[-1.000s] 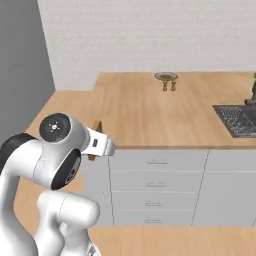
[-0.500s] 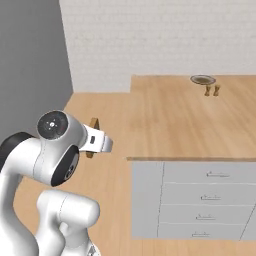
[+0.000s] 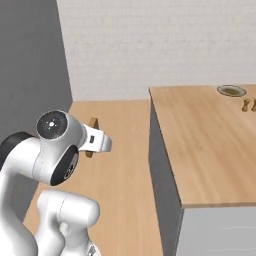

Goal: Start the toaster. Once the lever pops up, take the bread to the plate on the dining counter.

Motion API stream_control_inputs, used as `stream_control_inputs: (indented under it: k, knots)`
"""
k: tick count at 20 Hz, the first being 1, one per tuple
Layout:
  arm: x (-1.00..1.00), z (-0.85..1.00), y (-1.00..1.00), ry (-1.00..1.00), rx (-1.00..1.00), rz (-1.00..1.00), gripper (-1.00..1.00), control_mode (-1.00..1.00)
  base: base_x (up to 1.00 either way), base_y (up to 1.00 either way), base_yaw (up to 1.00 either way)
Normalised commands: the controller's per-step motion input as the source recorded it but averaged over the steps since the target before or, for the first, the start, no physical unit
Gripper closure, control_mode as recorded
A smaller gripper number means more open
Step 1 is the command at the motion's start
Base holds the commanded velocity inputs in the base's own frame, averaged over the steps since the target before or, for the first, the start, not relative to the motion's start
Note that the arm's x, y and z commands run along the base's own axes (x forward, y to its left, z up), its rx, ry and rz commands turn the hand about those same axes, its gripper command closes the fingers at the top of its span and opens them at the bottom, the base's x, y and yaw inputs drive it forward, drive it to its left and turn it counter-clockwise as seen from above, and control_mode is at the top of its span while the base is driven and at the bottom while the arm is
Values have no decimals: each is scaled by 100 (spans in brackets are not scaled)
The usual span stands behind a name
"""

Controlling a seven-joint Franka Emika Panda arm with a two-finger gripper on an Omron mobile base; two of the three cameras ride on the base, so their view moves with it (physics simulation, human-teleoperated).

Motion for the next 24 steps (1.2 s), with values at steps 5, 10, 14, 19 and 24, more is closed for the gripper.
stream_control_inputs:
  k: [5,10,14,19,24]
  knots:
    - [0,0,0,0,0,0,100,100,100,100,-36]
    - [0,0,0,0,0,0,100,100,100,100,-38]
    - [0,0,0,0,0,0,100,100,100,100,-39]
    - [0,0,0,0,0,0,100,100,100,100,-38]
    - [0,0,0,0,0,0,100,100,100,100,-36]
